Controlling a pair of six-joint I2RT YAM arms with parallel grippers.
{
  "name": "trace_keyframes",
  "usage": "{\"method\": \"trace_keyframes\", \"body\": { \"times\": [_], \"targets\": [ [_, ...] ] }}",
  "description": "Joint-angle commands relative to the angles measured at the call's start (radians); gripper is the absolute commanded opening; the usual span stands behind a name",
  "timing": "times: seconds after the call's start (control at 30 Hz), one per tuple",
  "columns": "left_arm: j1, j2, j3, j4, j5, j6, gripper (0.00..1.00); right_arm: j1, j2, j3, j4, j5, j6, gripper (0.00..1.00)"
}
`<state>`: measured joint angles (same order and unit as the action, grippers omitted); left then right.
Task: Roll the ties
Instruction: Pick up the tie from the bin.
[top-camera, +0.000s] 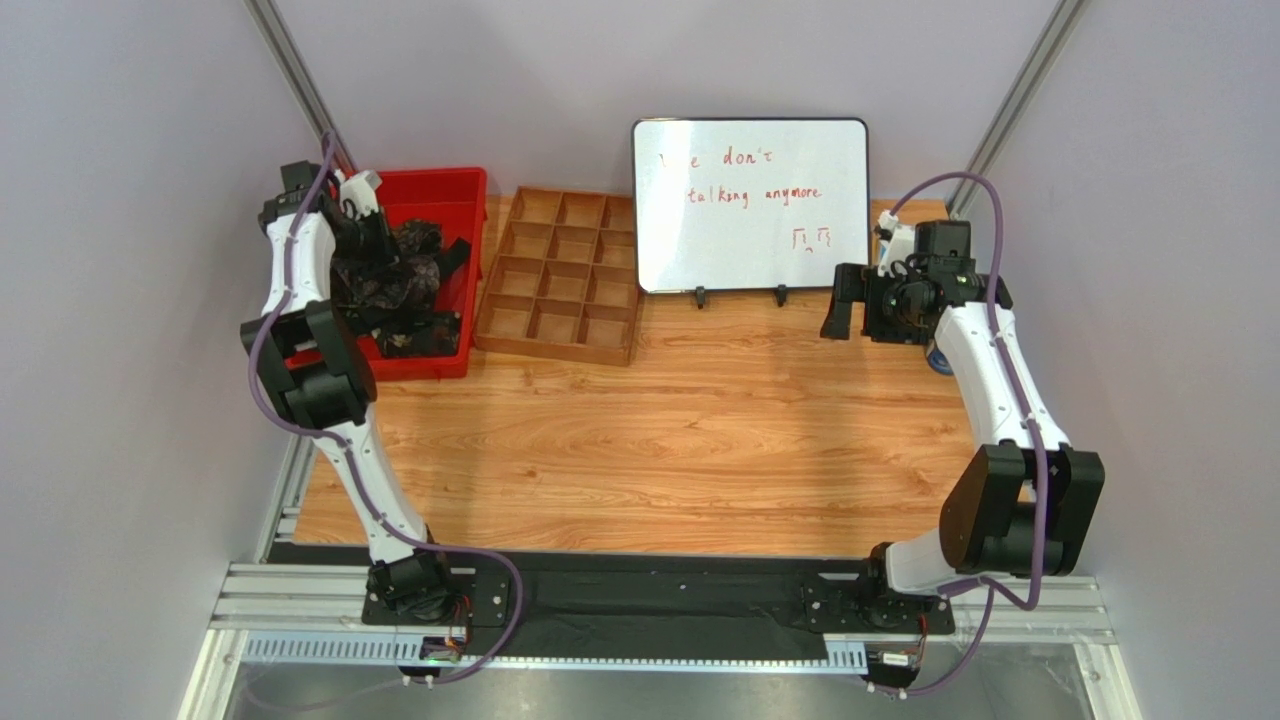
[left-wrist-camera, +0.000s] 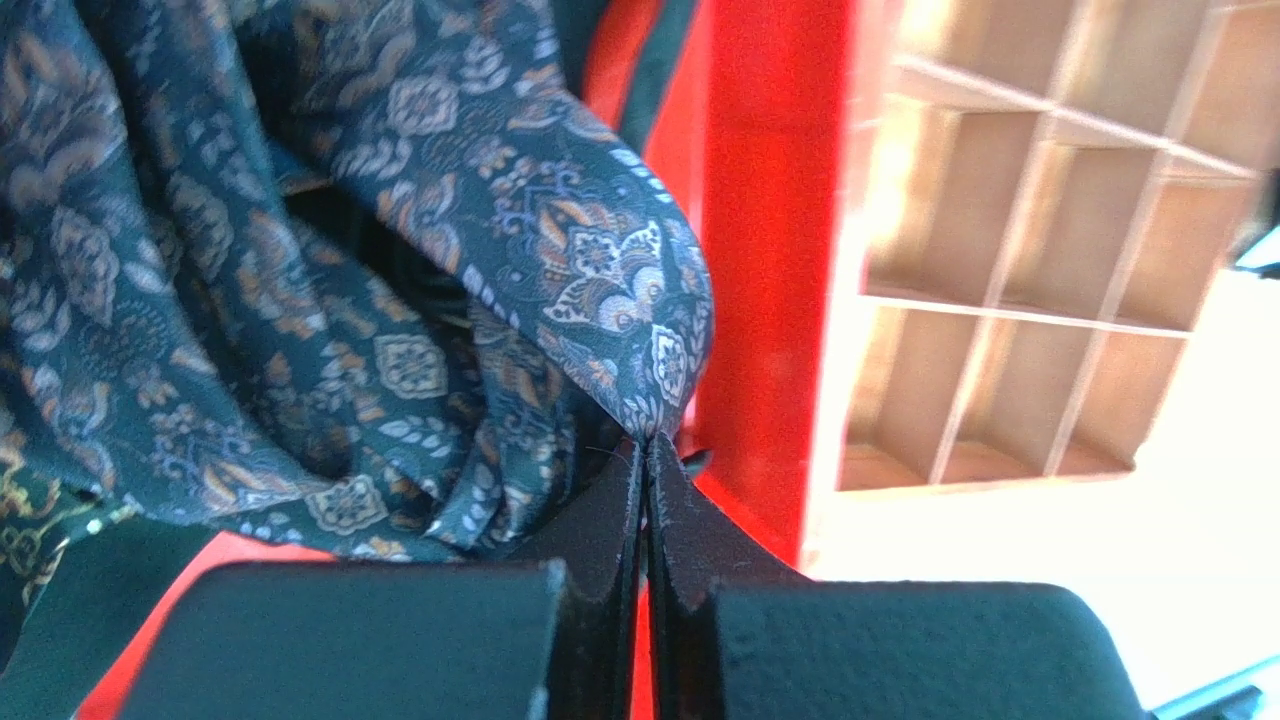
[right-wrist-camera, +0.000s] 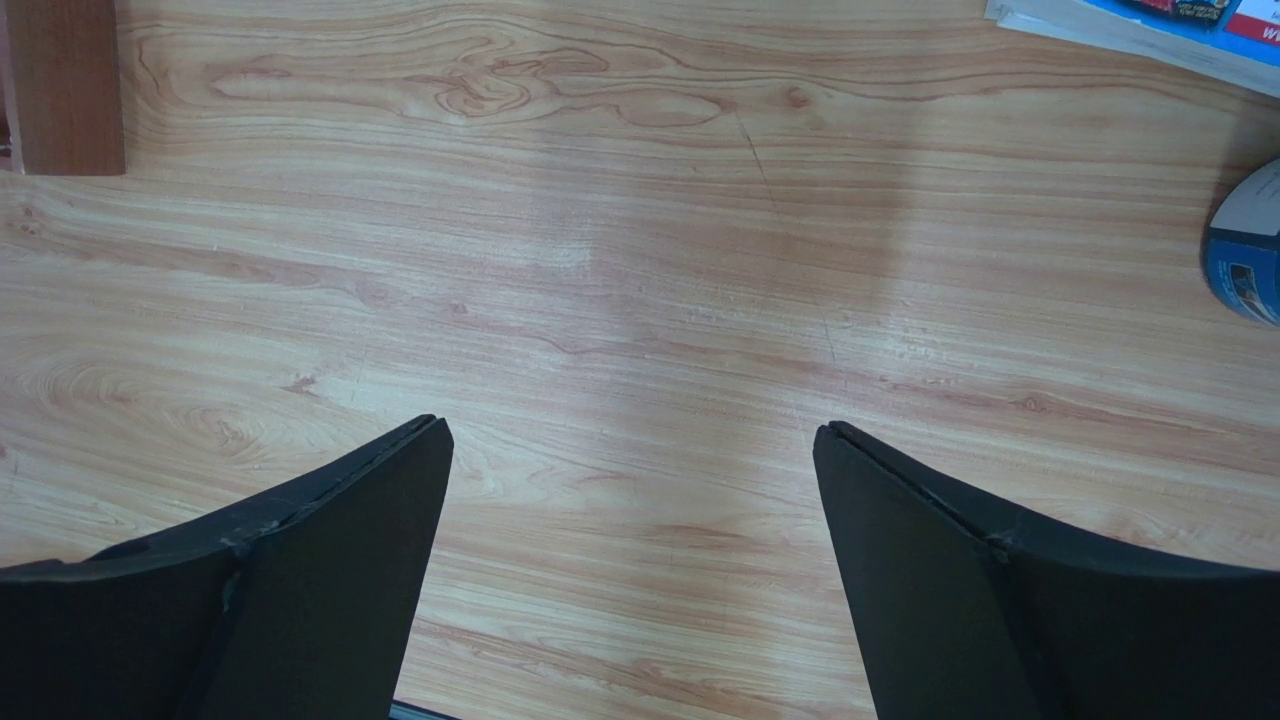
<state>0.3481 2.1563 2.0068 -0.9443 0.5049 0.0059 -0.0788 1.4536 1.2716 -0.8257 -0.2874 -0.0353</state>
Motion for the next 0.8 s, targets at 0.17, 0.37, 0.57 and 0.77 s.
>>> {"method": "trace_keyframes", "body": {
  "times": [0.17, 0.37, 0.57, 0.77],
  "targets": [
    [0.020, -0.119, 0.049, -0.004, 0.126, 0.037, 0.00, 0.005, -0.015, 0.041, 0.002, 0.014, -0.023, 0.98],
    [0.020, -0.174, 0.024, 0.021, 0.158, 0.045, 0.00, 0.005, -0.025, 0.043, -0.001, 0.008, -0.020, 0.98],
    [0.020, -0.292, 0.044, 0.004, 0.230, 0.086, 0.00, 0.005, -0.038, 0.061, -0.010, 0.007, -0.028, 0.98],
    [-0.027, -0.499, -0.038, -0.085, 0.242, 0.230, 0.00, 0.005, -0.052, 0.084, -0.024, -0.019, -0.034, 0.98]
  ]
}}
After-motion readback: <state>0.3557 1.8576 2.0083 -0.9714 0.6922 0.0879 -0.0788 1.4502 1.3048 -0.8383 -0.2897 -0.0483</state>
